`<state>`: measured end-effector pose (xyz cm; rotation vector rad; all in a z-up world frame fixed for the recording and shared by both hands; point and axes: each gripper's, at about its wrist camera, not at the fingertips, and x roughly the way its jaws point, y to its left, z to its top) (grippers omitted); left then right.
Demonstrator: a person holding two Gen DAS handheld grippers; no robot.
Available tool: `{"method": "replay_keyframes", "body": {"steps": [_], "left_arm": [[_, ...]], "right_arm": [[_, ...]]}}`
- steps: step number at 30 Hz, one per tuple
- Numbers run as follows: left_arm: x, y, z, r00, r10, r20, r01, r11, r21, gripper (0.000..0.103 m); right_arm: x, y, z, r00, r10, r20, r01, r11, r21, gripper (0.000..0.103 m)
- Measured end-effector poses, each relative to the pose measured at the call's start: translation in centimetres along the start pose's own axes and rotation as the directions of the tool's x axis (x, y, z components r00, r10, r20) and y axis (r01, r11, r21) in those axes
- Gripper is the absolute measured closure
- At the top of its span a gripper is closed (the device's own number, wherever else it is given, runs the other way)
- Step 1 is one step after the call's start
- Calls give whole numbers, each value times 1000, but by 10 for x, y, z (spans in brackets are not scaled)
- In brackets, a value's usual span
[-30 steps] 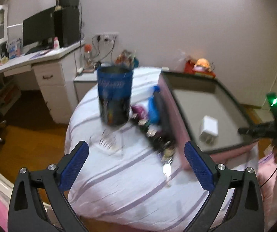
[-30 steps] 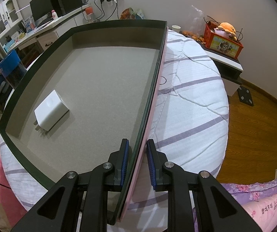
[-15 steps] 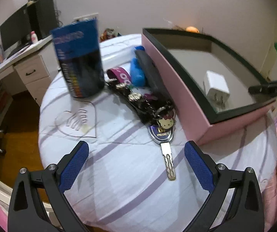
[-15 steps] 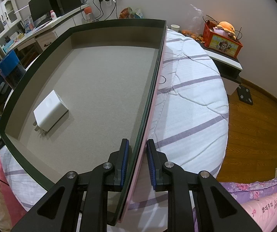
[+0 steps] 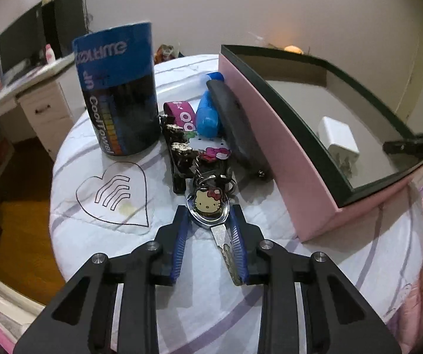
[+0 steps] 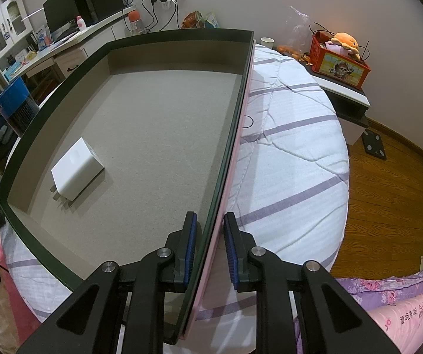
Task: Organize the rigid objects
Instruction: 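Grasp the keys with pink strap by the ring with the left tool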
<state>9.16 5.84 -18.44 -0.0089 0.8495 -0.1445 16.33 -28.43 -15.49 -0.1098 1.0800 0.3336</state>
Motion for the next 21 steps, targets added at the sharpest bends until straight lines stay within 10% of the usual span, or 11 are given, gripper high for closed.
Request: {"method": "replay_keyframes", "body": {"steps": [18, 21], "left_arm": [[-33, 24, -25, 997, -61, -54, 58, 996, -64, 78], [-27, 20, -16, 998, -57, -34, 55, 997, -61, 61]], "right_arm": [[1, 2, 0, 1000, -12, -2, 12, 1000, 4, 83], [1, 2, 0, 1000, -13, -2, 13, 1000, 4, 83]]}}
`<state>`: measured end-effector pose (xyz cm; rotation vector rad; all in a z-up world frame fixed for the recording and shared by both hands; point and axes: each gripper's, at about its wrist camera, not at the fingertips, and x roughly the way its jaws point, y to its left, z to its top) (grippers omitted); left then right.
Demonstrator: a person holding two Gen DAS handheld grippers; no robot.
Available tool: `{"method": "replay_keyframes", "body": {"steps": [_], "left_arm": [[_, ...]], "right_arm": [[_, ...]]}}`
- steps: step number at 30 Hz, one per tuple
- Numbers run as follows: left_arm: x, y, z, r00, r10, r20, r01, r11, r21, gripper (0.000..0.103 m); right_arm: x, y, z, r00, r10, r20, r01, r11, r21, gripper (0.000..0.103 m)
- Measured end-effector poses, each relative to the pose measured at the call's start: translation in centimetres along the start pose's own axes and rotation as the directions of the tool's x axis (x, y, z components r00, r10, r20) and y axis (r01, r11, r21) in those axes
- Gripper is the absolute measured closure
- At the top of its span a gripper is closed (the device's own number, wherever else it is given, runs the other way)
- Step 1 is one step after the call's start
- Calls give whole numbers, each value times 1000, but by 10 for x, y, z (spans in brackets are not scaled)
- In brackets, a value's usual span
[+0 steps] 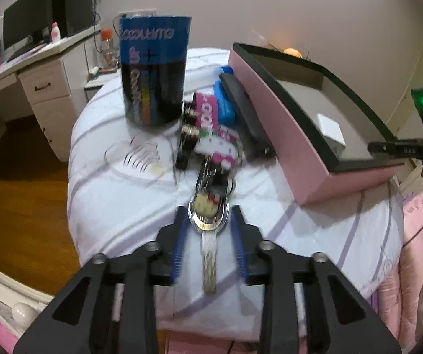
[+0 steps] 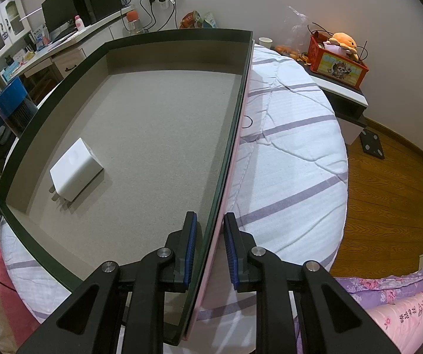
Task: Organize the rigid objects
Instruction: 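Grasp the keys with pink strap by the ring with the left tool, then carry the keys into the box and open the left tool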
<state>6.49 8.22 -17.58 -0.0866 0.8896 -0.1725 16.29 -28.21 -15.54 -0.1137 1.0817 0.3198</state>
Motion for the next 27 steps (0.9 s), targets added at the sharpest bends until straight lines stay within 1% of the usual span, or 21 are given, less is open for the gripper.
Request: {"method": "replay_keyframes", "body": {"steps": [1, 3, 4, 5, 7, 9, 10, 11, 13, 15, 18, 20, 23, 27], "left_arm": [[3, -2, 3, 1000, -2, 0, 2, 1000, 2, 55], [9, -8, 7, 1000, 0, -8, 1, 1000, 22, 50], [11, -11, 9, 1000, 0, -5, 1, 1000, 28, 44], [14, -12, 11, 1000, 0, -4, 1, 1000, 27, 43], [20, -14, 14, 1000, 9, -3, -8, 1000, 26, 43], [23, -14, 15, 1000, 24, 7, -24, 999, 33, 45], [24, -14, 15, 1000, 28, 12, -28, 999, 34, 49], [24, -14, 15, 999, 40, 18, -41, 999, 35, 59], [22, -10, 16, 997, 69, 28, -70, 997, 29, 74], [20, -6, 15, 999, 44, 31, -44, 999, 1, 74], [13, -7, 11, 997, 55, 46, -55, 998, -4, 74], [7, -12, 9, 997, 51, 53, -51, 999, -1, 74], [-9, -17, 11, 996, 15, 86, -15, 1000, 1, 74], [-32, -21, 17, 989, 7, 147, -7, 1000, 1, 74]], "right_arm": [[0, 0, 0, 1000, 0, 0, 0, 1000, 0, 83], [0, 0, -1, 1000, -1, 0, 1, 1000, 0, 83], [0, 1, 0, 1000, -1, 0, 1, 1000, 2, 83], [0, 1, 0, 1000, 0, 0, 0, 1000, 1, 83], [0, 1, 0, 1000, -1, 0, 1, 1000, 0, 83], [0, 1, 0, 1000, -1, 0, 1, 1000, 0, 83], [0, 1, 0, 1000, -1, 0, 1, 1000, 0, 83], [0, 1, 0, 1000, -1, 0, 1, 1000, 0, 83], [0, 1, 0, 1000, -1, 0, 1, 1000, 0, 83], [0, 1, 0, 1000, 0, 0, 0, 1000, 0, 83], [0, 1, 0, 1000, 0, 1, 0, 1000, 2, 83], [0, 2, 0, 1000, 0, 1, 0, 1000, 2, 83], [0, 2, 0, 1000, 0, 0, 0, 1000, 1, 83], [0, 2, 0, 1000, 1, 1, -1, 1000, 3, 83]]}}
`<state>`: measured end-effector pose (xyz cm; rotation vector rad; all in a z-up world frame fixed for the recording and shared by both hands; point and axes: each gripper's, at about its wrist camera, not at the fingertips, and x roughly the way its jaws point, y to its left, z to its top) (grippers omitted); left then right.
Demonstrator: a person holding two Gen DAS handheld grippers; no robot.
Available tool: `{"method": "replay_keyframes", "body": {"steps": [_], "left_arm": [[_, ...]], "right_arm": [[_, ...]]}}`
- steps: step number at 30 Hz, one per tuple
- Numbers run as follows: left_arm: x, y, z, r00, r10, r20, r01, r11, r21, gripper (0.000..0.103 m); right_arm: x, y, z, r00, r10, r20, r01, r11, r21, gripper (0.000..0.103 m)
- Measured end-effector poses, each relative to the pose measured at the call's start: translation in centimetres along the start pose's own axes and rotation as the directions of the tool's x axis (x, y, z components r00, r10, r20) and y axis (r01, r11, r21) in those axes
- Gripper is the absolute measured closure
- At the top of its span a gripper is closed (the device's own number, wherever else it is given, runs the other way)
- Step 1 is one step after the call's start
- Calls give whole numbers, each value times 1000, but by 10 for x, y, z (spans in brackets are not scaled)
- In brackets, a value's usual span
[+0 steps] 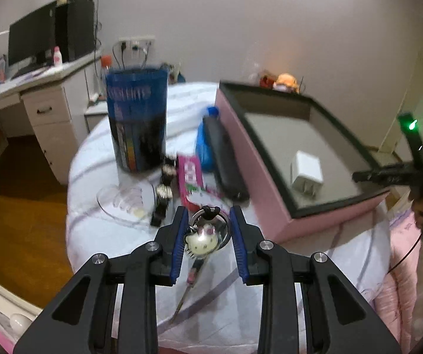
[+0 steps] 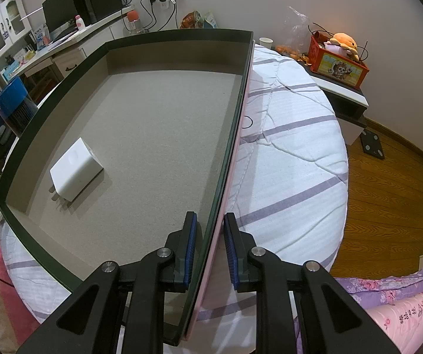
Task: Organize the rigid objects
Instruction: 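Carry the keys into the box and open the left tool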
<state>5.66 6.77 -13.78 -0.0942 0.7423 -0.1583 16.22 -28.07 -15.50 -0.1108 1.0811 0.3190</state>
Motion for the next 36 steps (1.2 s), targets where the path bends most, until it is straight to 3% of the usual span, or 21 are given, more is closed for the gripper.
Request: {"method": "replay_keyframes", "body": {"steps": [17, 26, 36], "left_arm": [[-30, -16, 40, 989, -26, 147, 25, 1000, 5, 74], [-52, -45, 72, 967, -90, 238, 77, 995, 65, 74], [-49, -94, 100, 950, -179, 257, 136, 975, 176, 74]], "right_arm": [[0, 2, 0, 1000, 6, 3, -6, 1000, 6, 83], [0, 0, 1, 1000, 14, 4, -14, 1000, 6, 83], [0, 0, 1, 1000, 15, 5, -15, 1000, 5, 83]]}}
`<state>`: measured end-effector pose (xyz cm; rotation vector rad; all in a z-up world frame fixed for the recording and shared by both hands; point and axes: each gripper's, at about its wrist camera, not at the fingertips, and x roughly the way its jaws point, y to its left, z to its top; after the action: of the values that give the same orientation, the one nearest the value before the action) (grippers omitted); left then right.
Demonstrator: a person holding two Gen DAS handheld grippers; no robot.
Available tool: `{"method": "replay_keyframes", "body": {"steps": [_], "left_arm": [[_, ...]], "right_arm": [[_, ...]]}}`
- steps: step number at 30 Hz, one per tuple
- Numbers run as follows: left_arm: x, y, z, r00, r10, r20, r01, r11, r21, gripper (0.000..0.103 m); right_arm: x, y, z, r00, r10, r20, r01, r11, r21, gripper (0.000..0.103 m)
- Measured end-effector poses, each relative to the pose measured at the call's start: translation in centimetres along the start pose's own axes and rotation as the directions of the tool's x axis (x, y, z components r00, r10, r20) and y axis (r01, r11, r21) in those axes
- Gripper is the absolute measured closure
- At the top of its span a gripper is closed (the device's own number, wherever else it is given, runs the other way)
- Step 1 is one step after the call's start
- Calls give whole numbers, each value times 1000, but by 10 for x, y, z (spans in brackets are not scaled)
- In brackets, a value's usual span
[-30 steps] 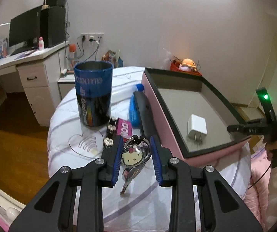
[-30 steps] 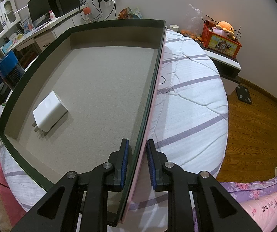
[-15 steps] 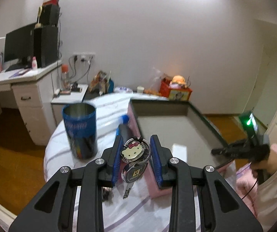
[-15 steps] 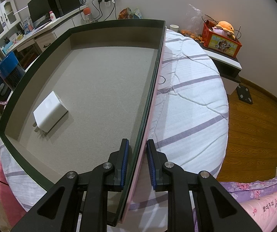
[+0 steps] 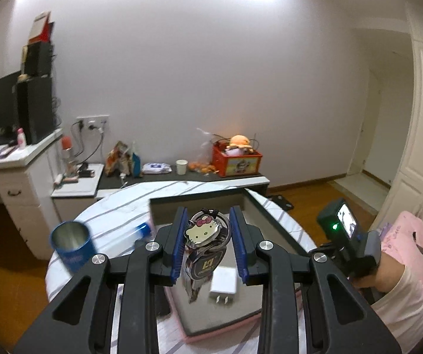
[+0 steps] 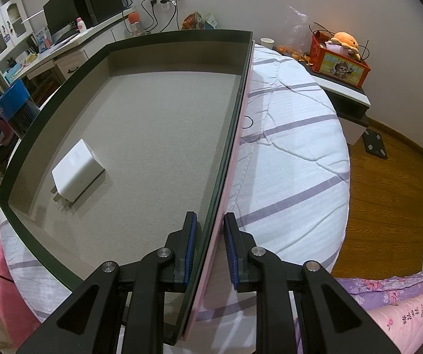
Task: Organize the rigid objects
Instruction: 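Carry the keys into the box and open the left tool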
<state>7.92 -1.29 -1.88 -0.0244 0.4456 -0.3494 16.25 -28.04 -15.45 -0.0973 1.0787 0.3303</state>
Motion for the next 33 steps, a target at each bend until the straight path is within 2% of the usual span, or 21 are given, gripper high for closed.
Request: {"method": "replay_keyframes", "body": {"steps": [7, 12, 17, 22, 24, 26, 27, 29, 33], "left_arm": [[56, -12, -7, 996, 9, -94, -8, 1000, 15, 74], [94, -9, -32, 977, 42, -207, -42, 999, 8, 74], [106, -9, -53, 962, 64, -267, -65, 998, 5, 74], [107, -8, -62, 954, 98, -285, -102, 995, 1, 72], [105, -6, -62, 950, 120, -288, -125, 992, 2, 58], [99, -4, -61, 954, 139, -266, -145, 989, -2, 16], [94, -3, -60, 957, 144, -251, -150, 989, -6, 13], [85, -2, -57, 966, 135, -219, -144, 989, -23, 13], [71, 8, -54, 973, 115, -201, -130, 989, -64, 13]], "right_arm": [[0, 0, 0, 1000, 7, 1, -7, 1000, 0, 83], [0, 1, -1, 1000, 7, 2, -7, 1000, 0, 83], [0, 0, -1, 1000, 7, 2, -7, 1000, 1, 83], [0, 1, 0, 1000, -2, 4, 2, 1000, 5, 83], [-1, 2, 0, 1000, -6, 5, 6, 1000, 8, 83], [-1, 1, 0, 1000, -11, 5, 11, 1000, 10, 83], [-1, 1, 0, 1000, -16, 4, 16, 1000, 11, 83], [-1, 2, 1, 1000, -24, 3, 24, 1000, 10, 83], [-1, 3, 2, 999, -36, -1, 36, 999, 10, 83]]}}
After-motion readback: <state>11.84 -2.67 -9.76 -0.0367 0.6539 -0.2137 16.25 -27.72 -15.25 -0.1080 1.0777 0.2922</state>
